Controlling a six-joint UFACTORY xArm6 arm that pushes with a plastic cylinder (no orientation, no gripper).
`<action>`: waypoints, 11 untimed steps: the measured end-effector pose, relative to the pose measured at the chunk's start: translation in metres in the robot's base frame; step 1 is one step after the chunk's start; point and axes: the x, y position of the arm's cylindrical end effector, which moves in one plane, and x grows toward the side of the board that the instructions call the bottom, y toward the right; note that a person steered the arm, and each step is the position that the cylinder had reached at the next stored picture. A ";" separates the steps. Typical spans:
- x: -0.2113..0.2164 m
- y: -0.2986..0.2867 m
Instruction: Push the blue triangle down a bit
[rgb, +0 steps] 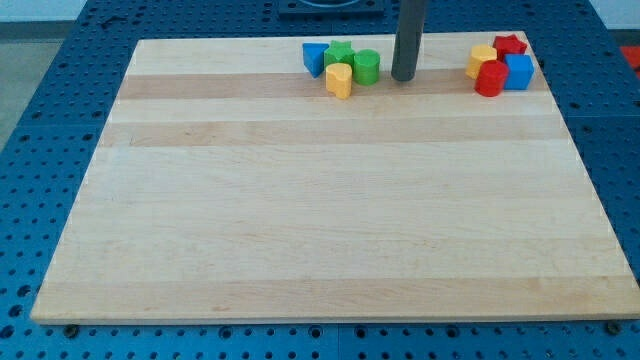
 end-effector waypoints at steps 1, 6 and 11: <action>-0.062 -0.010; -0.059 -0.122; -0.086 -0.141</action>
